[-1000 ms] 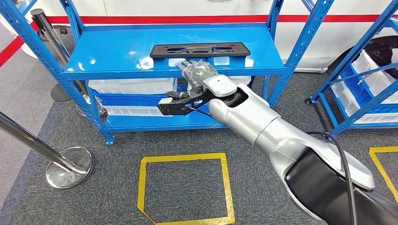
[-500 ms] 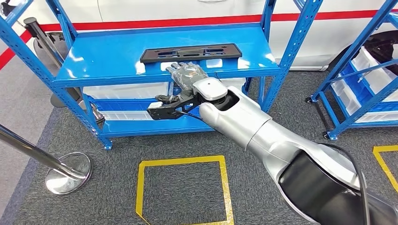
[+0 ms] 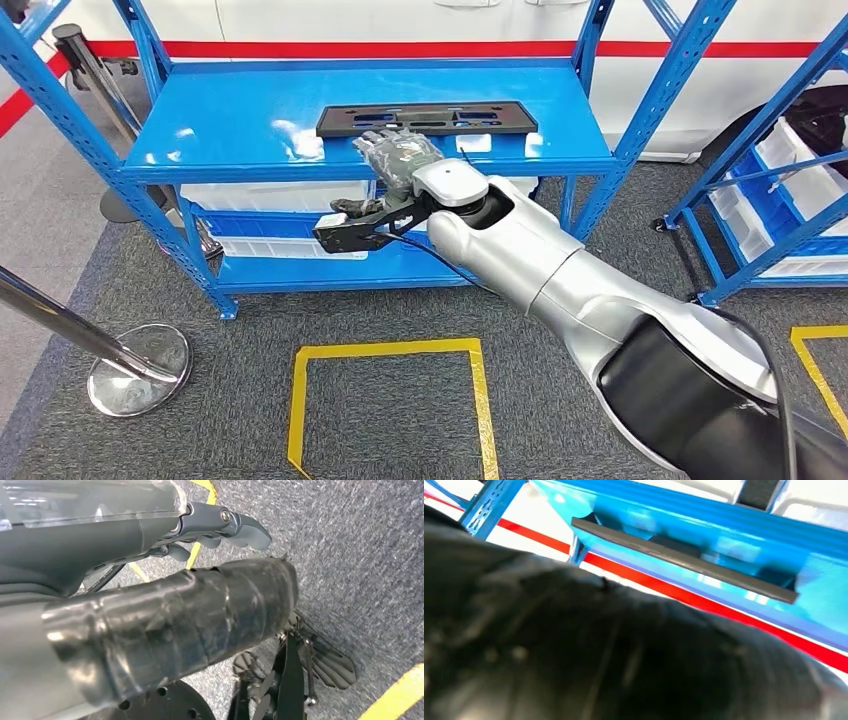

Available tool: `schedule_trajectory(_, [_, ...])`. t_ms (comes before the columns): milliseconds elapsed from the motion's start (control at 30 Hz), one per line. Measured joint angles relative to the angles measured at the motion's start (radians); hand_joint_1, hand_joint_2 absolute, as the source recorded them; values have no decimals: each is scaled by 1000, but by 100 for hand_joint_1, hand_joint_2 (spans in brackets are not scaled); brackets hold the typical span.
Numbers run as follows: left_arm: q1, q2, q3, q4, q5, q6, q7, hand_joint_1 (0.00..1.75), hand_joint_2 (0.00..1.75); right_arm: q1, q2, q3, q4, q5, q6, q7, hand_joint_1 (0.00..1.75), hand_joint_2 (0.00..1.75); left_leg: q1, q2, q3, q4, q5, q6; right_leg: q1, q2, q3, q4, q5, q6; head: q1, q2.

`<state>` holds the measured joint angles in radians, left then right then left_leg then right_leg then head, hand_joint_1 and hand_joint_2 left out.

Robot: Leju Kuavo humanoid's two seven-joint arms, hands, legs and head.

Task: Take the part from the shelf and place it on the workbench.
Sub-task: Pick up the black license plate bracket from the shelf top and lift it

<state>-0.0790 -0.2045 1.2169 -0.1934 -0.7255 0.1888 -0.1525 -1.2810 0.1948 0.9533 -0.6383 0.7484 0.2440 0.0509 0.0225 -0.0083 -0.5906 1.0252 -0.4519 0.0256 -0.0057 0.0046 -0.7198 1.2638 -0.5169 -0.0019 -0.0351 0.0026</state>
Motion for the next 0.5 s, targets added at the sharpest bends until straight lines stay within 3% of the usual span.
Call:
schedule_trajectory(67, [2, -2, 0, 0, 0, -1, 1, 0, 0, -14, -9, 0, 0, -11, 0, 1, 0, 0, -3, -1, 12, 0, -10, -4, 6, 0, 51, -133, 77, -14, -1, 0])
schedule_trajectory(100, [2, -3, 0, 1, 0, -2, 1, 0, 0, -24, -13, 0, 0, -17, 1, 2, 0, 0, -3, -1, 14, 0, -14, -8, 11, 0, 72, -182, 93, -21, -1, 0])
schedule_trajectory(167, [1, -4, 0, 2, -2, -3, -1, 0, 0, -39, -20, 0, -2, -26, 4, 4, 0, 0, -2, 1, 12, -1, -16, -17, 19, 0, 88, -216, 89, -28, -2, 0])
schedule_trajectory(267, [0, -2, 0, 1, -6, -2, -9, 0, 0, -48, -31, 0, -7, -29, 3, 6, 0, 0, -3, 3, 14, 10, -32, -31, 10, 0, 110, -244, 85, -36, -2, 0])
schedule_trajectory(333, [1, -1, 0, 1, -6, -1, -17, 0, 0, -53, -34, 0, -9, -31, 2, 7, 0, 0, -2, 3, -28, 99, -74, -37, 2, -1, 129, -256, 82, -42, -3, 0])
schedule_trajectory(400, [2, -1, 0, 1, -6, 0, -18, 0, 0, -56, -37, 0, -9, -33, 2, 8, 0, 0, -1, 3, -104, 228, -114, -44, 2, -2, 140, -257, 72, -46, -3, 0])
schedule_trajectory(433, [2, 0, 0, 1, -6, 0, -18, 0, 0, -56, -39, 0, -9, -33, 2, 8, 0, 0, 0, 3, -132, 264, -113, -46, 2, -2, 146, -256, 67, -46, -3, 0])
schedule_trajectory(467, [2, 0, 0, 1, -5, 1, -18, 0, 0, -55, -41, 0, -9, -34, 2, 9, 0, 0, 0, 3, -143, 266, -93, -47, 2, -1, 153, -255, 60, -45, -3, 0])
schedule_trajectory(500, [2, 1, 0, 1, -5, 2, -17, 0, 0, -56, -43, 0, -9, -36, 1, 9, 0, 0, 0, 4, -135, 228, -54, -47, 2, 0, 162, -253, 53, -44, -3, 0])
